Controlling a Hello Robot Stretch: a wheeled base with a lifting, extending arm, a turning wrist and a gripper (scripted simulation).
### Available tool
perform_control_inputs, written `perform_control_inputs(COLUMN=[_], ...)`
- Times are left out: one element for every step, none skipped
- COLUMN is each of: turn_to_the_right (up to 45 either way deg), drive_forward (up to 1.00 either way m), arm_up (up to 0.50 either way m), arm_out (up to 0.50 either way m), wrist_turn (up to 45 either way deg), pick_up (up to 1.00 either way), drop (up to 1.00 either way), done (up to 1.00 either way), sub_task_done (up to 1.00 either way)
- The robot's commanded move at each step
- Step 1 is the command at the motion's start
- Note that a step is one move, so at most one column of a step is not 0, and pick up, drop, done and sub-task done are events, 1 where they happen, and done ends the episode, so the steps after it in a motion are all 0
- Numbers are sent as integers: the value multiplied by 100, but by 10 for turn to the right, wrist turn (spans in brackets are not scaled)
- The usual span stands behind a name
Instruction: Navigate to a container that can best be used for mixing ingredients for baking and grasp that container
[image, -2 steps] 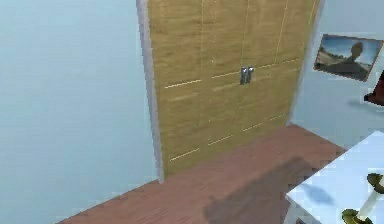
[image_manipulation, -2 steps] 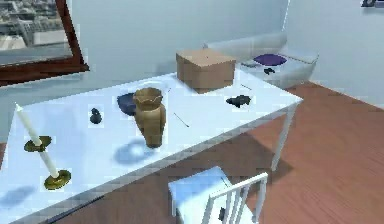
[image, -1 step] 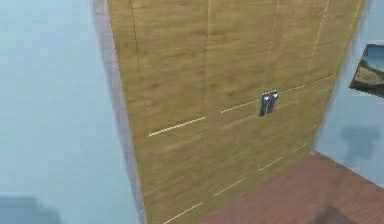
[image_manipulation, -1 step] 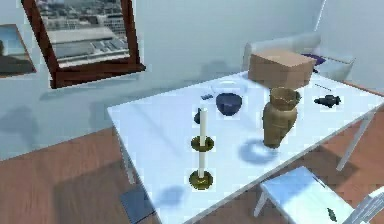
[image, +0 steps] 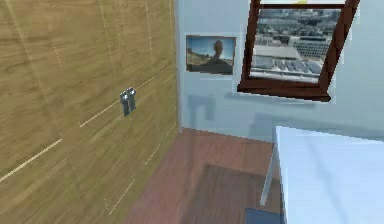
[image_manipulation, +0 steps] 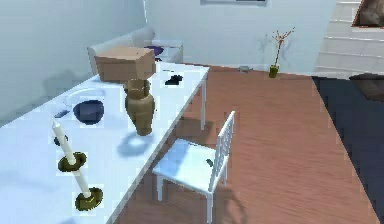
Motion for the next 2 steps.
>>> perform_control_inputs(turn_to_the_right=[0, 150], drive_forward=[25, 0], arm_up=[0, 0], arm_out=[0, 0], wrist_turn=[0, 0], pick_up=[0, 0], drop=[0, 0], done=[0, 0], sub_task_done=[0, 0])
